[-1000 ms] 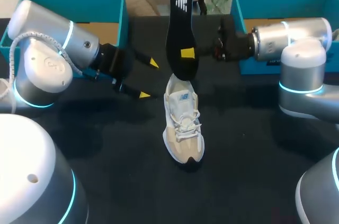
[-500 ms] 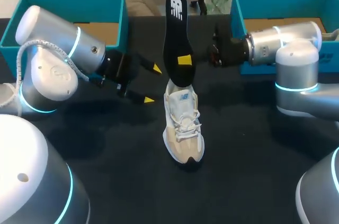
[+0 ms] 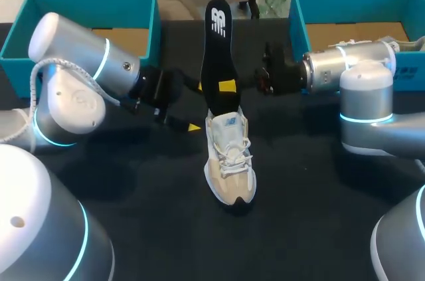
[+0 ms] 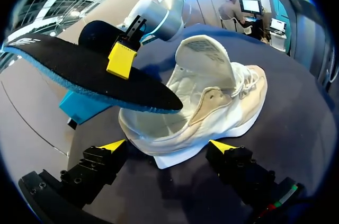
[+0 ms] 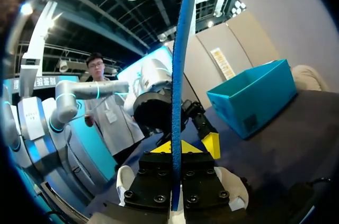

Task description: Take the shoe out of the shoebox, open the shoe tongue, remove and reinsert the insole, then place the shoe into the shoebox

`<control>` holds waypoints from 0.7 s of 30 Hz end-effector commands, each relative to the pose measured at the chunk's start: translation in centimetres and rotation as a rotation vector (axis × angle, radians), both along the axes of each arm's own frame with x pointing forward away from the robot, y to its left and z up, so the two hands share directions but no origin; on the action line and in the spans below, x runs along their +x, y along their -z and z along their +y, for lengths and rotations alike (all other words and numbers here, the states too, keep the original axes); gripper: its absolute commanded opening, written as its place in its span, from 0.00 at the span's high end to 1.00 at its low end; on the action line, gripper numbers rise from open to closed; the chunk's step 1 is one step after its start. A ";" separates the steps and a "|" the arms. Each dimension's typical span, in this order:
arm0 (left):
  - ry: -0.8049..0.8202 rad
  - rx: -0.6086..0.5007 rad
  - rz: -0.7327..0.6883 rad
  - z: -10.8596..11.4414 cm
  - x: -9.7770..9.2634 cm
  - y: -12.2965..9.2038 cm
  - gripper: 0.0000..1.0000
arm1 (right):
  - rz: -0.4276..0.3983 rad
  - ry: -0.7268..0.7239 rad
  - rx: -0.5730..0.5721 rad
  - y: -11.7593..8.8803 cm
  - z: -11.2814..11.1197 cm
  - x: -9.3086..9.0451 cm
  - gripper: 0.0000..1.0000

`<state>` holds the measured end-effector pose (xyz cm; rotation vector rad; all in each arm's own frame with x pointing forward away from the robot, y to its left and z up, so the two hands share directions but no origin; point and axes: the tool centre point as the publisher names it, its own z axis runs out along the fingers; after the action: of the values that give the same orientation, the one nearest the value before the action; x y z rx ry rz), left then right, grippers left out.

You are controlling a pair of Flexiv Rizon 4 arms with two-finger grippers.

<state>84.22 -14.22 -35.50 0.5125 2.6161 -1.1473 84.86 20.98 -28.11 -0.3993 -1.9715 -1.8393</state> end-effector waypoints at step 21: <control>-0.068 -0.006 0.006 -1.2 0.0 0.7 0.00 | 0.029 -0.015 0.018 2.3 0.0 -0.7 1.00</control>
<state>84.25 -15.42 -36.14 0.4149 2.6116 -1.1426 83.87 20.64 -29.89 -0.4090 -1.9387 -1.8333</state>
